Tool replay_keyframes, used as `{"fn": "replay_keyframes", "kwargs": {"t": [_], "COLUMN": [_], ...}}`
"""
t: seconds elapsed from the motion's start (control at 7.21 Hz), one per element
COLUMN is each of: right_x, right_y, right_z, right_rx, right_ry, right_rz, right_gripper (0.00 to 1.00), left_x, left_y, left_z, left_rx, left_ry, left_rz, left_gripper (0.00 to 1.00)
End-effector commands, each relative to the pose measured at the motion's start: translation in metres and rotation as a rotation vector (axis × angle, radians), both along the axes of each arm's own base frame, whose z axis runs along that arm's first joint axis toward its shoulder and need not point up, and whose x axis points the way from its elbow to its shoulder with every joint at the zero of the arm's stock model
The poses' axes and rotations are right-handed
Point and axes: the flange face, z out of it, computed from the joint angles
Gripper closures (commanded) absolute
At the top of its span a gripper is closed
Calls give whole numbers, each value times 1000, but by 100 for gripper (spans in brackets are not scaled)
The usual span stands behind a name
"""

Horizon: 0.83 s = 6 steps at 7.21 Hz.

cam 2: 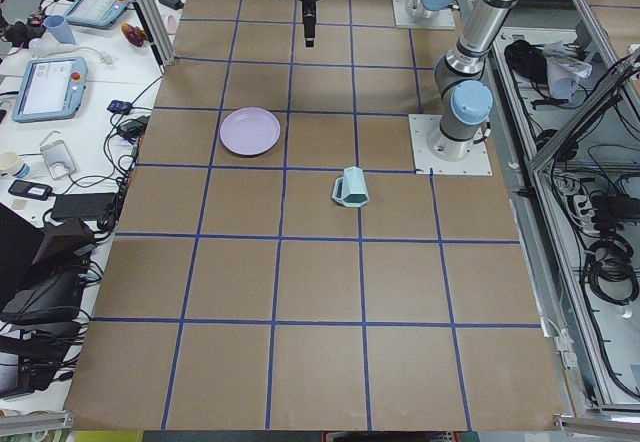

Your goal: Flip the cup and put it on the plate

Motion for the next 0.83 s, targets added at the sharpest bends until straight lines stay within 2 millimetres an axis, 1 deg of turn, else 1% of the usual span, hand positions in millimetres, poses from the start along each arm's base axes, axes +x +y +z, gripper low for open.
{"fn": "replay_keyframes", "kwargs": {"t": [0.0,0.69], "right_x": [0,0], "right_y": [0,0], "right_z": [-1,-1], "right_rx": [4,3], "right_ry": [0,0], "right_rz": [0,0], "right_gripper": [0,0], "left_x": [0,0], "left_y": [0,1], "left_z": [0,1], "left_rx": [-1,-2], "left_ry": [4,0], "left_rz": [0,2], "left_gripper": [0,0]}}
